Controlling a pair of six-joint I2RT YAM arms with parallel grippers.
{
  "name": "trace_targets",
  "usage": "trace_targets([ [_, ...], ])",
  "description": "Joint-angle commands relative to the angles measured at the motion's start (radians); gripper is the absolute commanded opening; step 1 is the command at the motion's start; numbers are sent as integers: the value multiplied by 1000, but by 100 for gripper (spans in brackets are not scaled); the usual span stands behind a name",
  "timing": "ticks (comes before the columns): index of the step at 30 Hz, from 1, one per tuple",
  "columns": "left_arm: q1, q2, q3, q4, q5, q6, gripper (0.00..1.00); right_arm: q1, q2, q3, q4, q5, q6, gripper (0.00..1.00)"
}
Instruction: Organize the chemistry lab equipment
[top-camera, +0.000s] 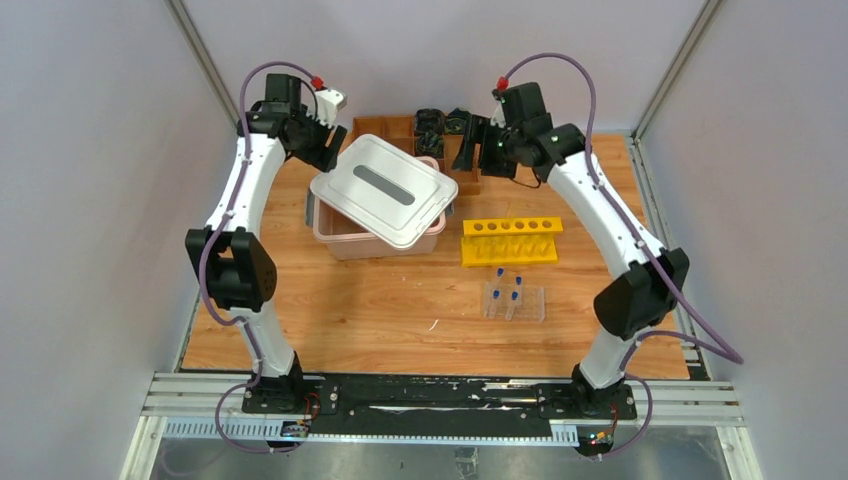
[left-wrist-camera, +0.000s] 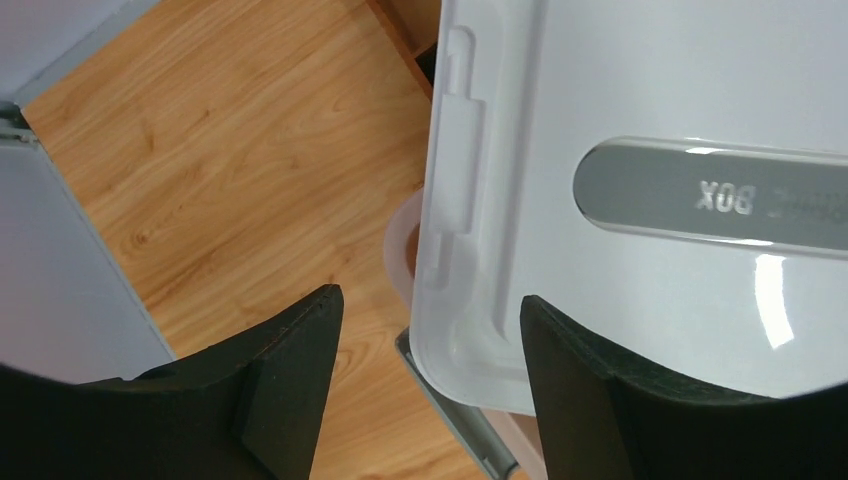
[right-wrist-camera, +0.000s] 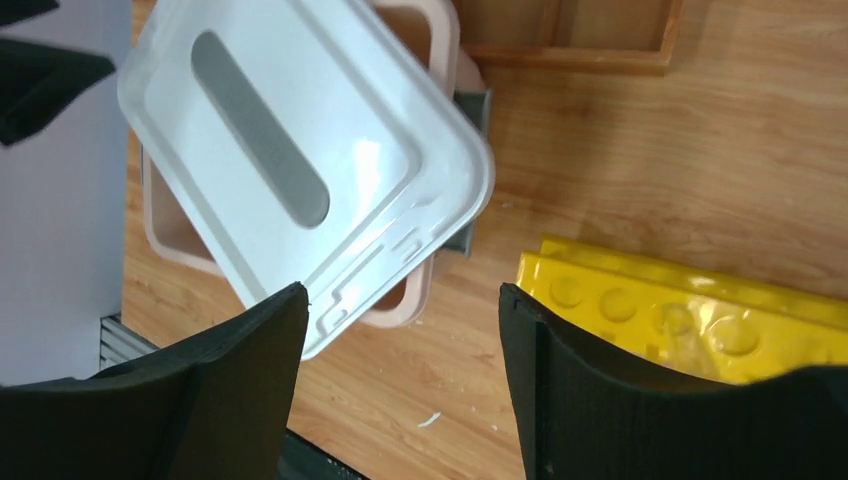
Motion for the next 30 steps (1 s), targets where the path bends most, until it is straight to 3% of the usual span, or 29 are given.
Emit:
trace_targets([
  [1, 5, 39, 43, 42, -68, -9, 69, 115, -72, -151, 36, 145, 44, 70],
  [9, 6, 45, -26, 104, -108, 15, 68, 191, -58, -254, 106, 172, 94, 65],
  [30, 9, -177, -358, 155, -63, 122, 72, 200, 109, -152, 133, 273, 40, 48],
])
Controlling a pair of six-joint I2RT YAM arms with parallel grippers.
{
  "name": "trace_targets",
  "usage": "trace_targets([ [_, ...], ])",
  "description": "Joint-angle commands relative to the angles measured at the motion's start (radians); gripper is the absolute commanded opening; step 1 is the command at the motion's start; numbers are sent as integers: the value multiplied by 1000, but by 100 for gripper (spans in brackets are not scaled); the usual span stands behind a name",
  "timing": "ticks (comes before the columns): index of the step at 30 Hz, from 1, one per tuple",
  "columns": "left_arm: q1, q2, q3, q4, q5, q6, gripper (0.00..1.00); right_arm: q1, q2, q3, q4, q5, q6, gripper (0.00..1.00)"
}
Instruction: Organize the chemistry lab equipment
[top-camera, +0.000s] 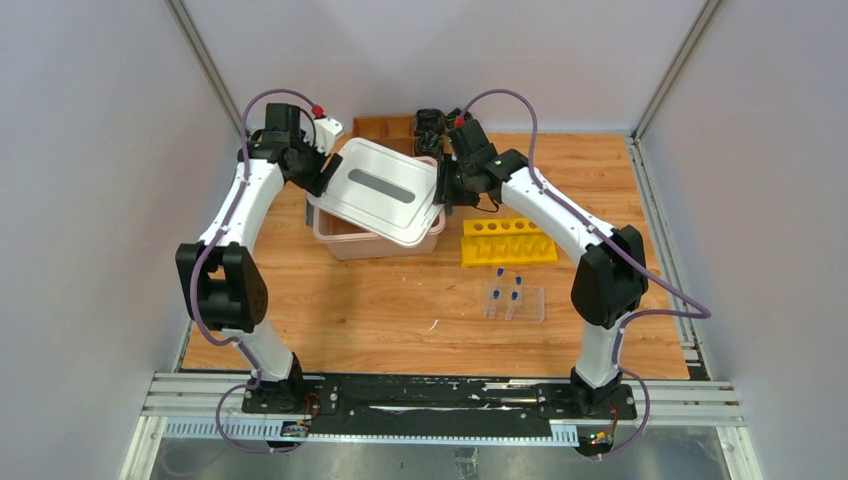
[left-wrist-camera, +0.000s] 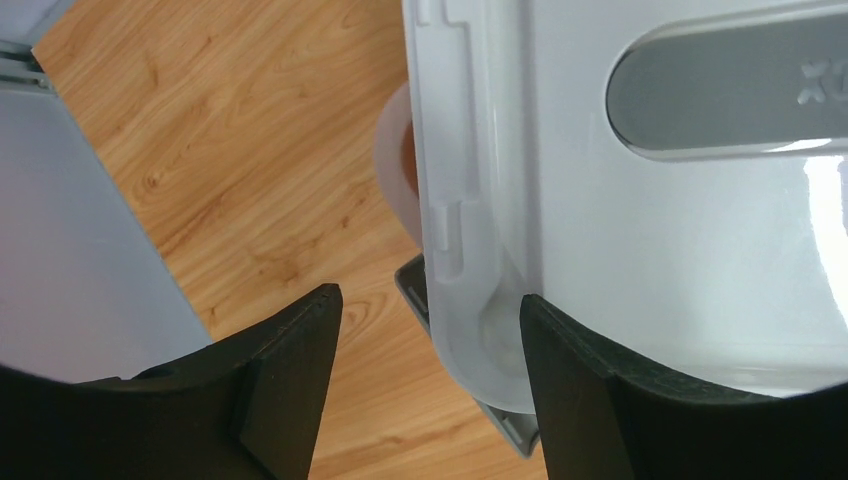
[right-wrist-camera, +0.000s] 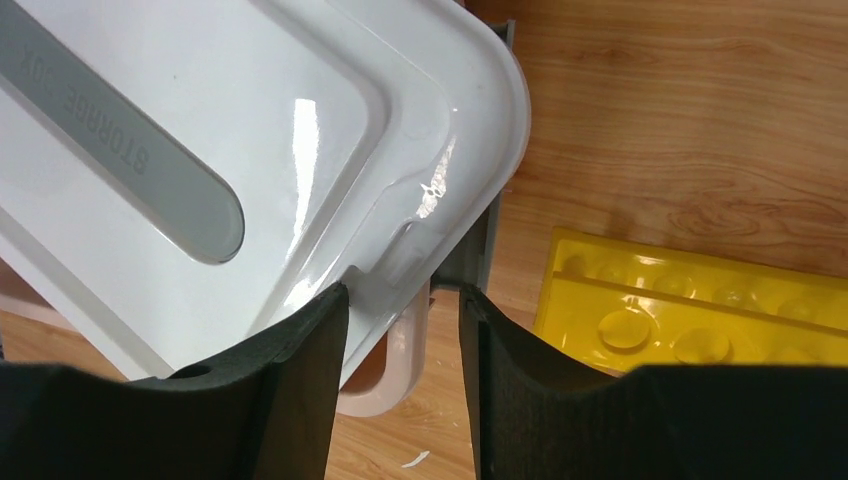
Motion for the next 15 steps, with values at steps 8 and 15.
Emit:
trace_targets([
  [8, 3, -114, -142, -31, 56, 79, 71, 3, 72, 85, -6, 84, -116, 46],
  [15, 3, -188, -210, -38, 105, 61, 71, 2, 156, 216, -80, 74, -196, 47],
])
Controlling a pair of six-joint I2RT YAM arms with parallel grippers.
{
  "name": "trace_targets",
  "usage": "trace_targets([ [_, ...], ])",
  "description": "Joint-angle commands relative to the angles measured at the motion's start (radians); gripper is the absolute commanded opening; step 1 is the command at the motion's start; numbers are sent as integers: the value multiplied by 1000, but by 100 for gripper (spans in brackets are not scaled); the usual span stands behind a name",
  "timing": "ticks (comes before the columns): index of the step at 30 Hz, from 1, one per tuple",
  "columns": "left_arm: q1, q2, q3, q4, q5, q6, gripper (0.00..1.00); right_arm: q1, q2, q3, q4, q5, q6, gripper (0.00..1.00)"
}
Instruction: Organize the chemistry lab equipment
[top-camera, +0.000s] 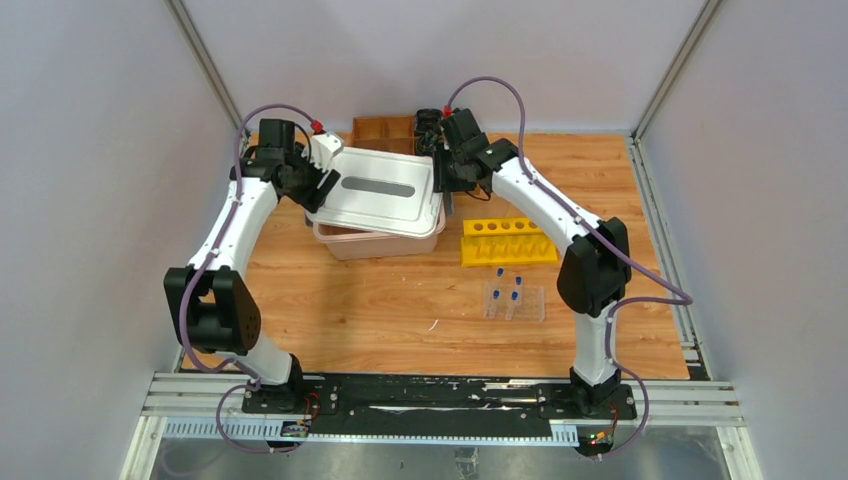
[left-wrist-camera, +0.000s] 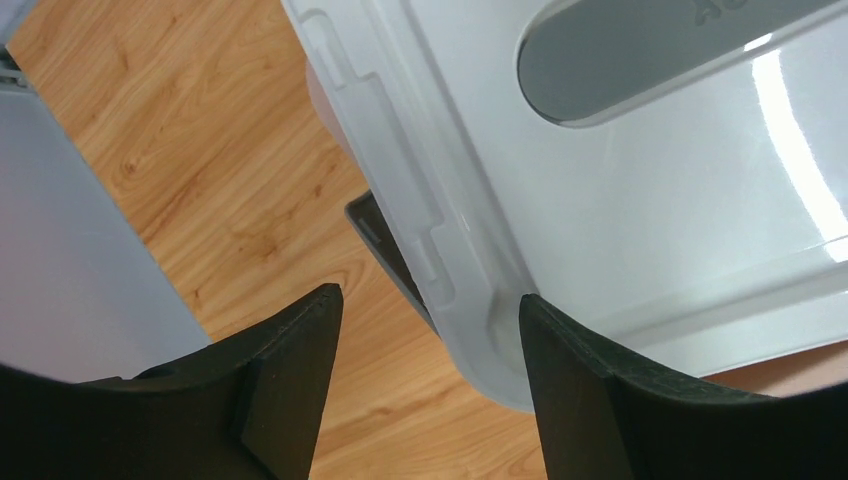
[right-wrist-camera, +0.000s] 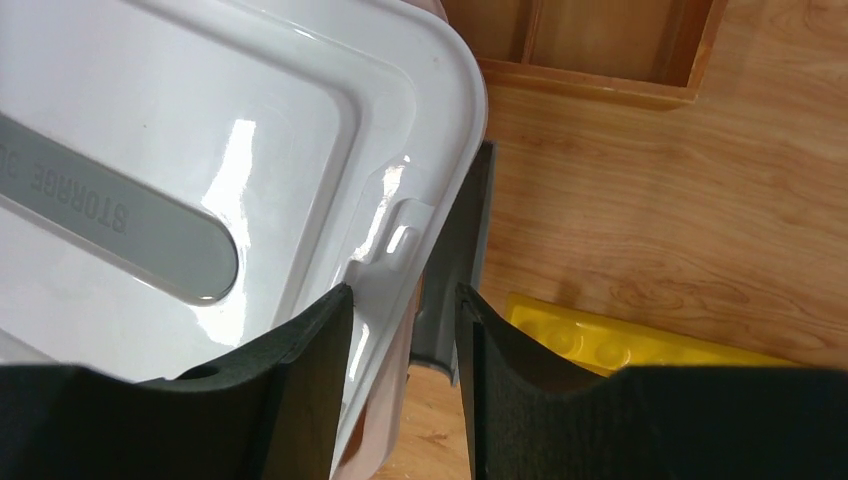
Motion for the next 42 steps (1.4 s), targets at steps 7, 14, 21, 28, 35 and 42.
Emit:
trace_targets([
  [7, -1, -101, -108, -48, 93, -15, 71, -2, 110, 127, -87, 3, -106, 47],
  [14, -1, -101, -142, -47, 129, -46, 72, -13, 123, 149, -93, 27, -137, 47],
  [21, -1, -102, -155, -48, 144, -114, 72, -13, 136, 169, -96, 56, -162, 51],
  [28, 0, -145, -199, -47, 145, -143, 71, -8, 145, 175, -95, 30, -155, 51],
  [35, 0, -178, -235, -47, 133, -148, 69, 0, 128, 181, -94, 8, -152, 53],
  [42, 0, -177, -259, -43, 58, -149, 66, 7, 64, 135, -71, -15, -130, 55],
])
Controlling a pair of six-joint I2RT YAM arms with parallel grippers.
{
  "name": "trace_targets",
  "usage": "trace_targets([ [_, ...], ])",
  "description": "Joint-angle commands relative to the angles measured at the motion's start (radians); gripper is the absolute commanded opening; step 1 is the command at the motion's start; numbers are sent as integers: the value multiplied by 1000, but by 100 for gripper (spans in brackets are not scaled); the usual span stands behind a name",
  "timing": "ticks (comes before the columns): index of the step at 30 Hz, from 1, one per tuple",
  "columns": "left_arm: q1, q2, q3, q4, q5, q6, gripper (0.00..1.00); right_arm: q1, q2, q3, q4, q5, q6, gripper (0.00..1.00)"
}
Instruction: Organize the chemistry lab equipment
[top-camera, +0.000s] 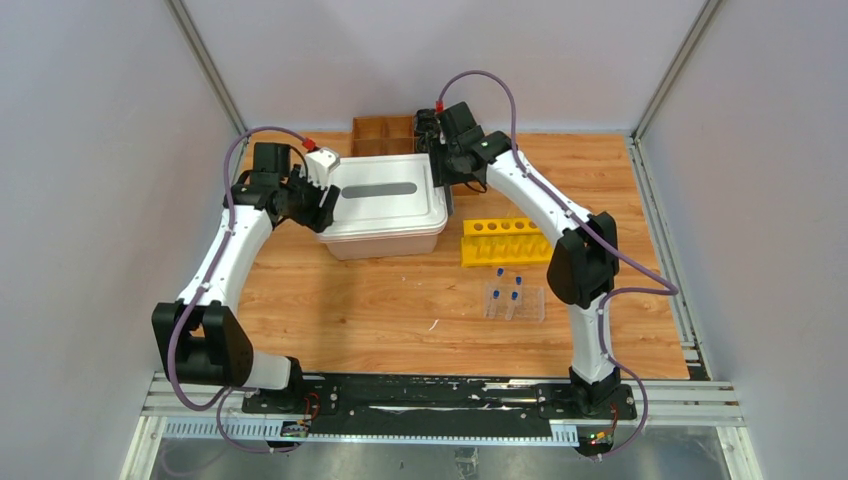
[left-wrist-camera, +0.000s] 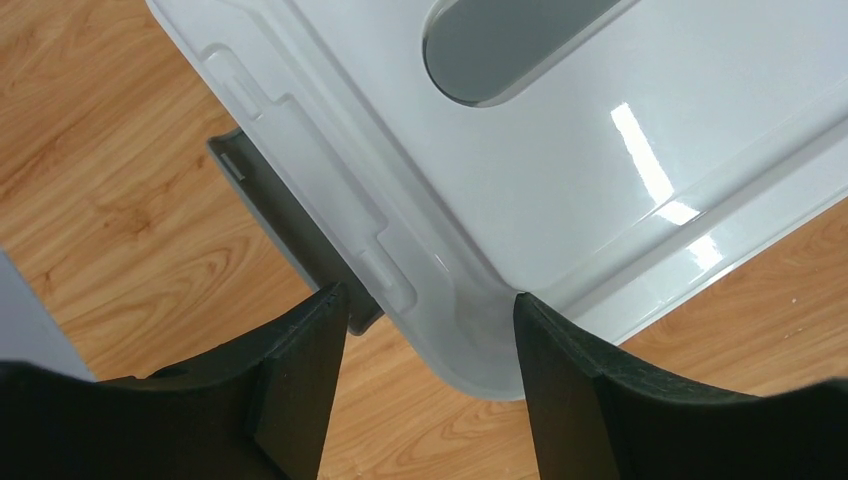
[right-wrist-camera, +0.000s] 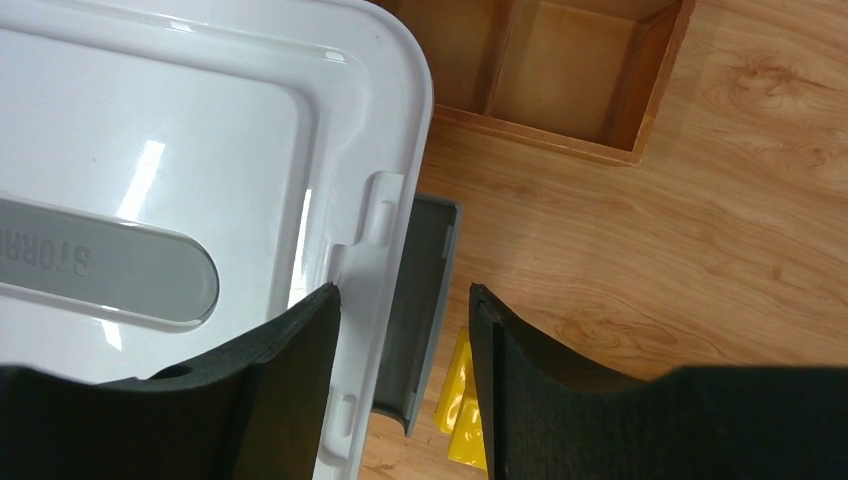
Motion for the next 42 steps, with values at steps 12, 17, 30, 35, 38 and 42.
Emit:
trace_targets([
  [12, -2, -85, -62, -84, -84, -9, 66, 77, -126, -101, 4, -110, 37, 53],
  [17, -3, -51, -4, -72, -97, -27, 77, 85, -154, -159, 17, -85, 50, 53],
  [30, -3, 104, 54, 113, -243, 3, 82, 29, -90, -121, -20, -112, 46, 50],
  [35, -3, 155, 38, 142, -250, 3, 82, -12, -130, -125, -26, -132, 55, 66],
  [38, -2, 164, 45, 145, -236, -3, 82, -47, -160, -133, -1, -173, 85, 84],
  [42, -3, 168, 49, 143, -220, -1, 82, -85, -174, -203, 98, -287, 152, 95],
])
